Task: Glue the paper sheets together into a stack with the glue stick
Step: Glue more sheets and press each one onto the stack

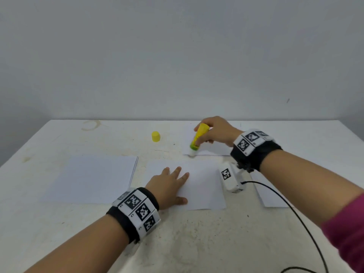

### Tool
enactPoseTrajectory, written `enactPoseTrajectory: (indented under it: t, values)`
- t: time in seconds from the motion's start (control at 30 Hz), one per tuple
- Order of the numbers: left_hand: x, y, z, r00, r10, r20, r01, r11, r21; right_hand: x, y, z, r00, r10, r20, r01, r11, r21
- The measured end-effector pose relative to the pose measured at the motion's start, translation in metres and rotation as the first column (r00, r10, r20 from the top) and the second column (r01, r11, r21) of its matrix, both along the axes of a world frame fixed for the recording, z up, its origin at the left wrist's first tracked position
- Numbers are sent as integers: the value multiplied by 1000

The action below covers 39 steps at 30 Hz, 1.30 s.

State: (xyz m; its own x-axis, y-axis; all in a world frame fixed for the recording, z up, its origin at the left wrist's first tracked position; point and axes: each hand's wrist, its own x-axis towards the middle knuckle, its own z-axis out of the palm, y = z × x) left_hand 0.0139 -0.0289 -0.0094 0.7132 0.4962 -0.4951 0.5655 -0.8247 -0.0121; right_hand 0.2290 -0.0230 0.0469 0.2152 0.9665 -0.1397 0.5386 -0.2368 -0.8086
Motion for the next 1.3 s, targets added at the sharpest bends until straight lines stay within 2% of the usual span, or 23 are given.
enactPoseTrajectory:
  t: [0.1,0.23,0.3,0.53,0.83,1.0,1.17,1.23,1.3]
  values:
    - [5,-3,2,999,-6,32,4,999,50,18,-23,-2,996,-86,-12,86,995,41]
    - [11,-7,3,998,22,64,-27,997,75,22,-44,-16,992,-123,-3,123,990,68]
    - [13,-7,2,998,23,64,-28,997,67,18,-48,-25,995,-98,-13,99,991,94]
    - [15,-3,2,999,-39,15,38,997,69,4,-45,-43,992,-71,103,58,990,132]
    - [15,5,2,994,-106,-12,106,983,147,0,-85,-36,984,73,162,-79,996,30]
    - [13,6,4,990,-142,-5,140,971,195,-2,-111,-38,981,117,157,-122,992,23]
    - [11,8,9,988,-151,-16,152,977,150,-3,-124,-37,972,151,180,-149,989,-21]
    - [10,9,12,989,-143,-24,145,983,112,-2,-125,-33,975,144,169,-147,989,3]
    - [10,7,15,992,-122,-34,125,988,94,4,-123,-30,994,46,97,-54,995,82]
